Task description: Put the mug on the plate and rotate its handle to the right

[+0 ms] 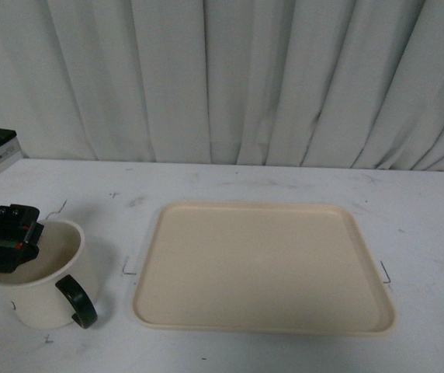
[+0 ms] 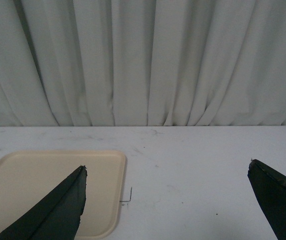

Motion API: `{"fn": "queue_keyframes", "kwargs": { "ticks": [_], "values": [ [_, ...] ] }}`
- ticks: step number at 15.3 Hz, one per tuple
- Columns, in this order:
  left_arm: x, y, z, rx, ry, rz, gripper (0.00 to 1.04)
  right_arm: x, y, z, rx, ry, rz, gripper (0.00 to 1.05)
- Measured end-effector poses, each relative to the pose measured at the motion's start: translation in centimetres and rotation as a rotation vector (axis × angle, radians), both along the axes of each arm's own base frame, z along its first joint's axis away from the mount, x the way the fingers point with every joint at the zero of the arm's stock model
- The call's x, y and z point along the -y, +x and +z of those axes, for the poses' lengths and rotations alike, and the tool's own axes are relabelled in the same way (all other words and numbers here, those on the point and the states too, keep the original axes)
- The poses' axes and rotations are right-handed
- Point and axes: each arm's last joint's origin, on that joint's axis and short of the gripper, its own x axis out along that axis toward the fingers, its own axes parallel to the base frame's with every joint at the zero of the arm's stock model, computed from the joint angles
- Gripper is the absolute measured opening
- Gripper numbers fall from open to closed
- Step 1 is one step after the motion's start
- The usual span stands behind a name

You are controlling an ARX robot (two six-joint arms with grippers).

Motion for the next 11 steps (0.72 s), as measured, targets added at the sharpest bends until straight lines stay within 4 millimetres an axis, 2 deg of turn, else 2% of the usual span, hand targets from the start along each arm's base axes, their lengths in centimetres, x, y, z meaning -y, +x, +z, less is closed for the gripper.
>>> {"fn": "queue_keyframes", "kwargs": {
  "ticks": [1,2,4,5,6,9,11],
  "values": [
    [0.1,0.1,-0.1,-0.004,-0.005,0.005,0.61,0.0,0.0,0.0,0.0,0.0,0.0,0.98],
    [0.1,0.1,-0.4,-0.023,-0.009,0.01,0.45,0.0,0.0,0.0,0.0,0.0,0.0,0.98],
    [0.1,0.1,-0.5,-0.033,-0.013,0.013,0.2,0.0,0.0,0.0,0.0,0.0,0.0,0.98],
    [0.2,0.1,-0.4,-0.03,-0.014,0.012,0.09,0.0,0.0,0.0,0.0,0.0,0.0,0.98],
    [0.3,0.0,0.0,-0.025,-0.035,0.011,0.03,0.0,0.0,0.0,0.0,0.0,0.0,0.98],
    [1.1,-0.4,2.3,0.036,-0.007,-0.002,0.03,0.0,0.0,0.0,0.0,0.0,0.0,0.98],
    [3.0,-0.6,3.4,0.05,-0.023,-0.054,0.03,0.0,0.0,0.0,0.0,0.0,0.0,0.98]
  ]
}}
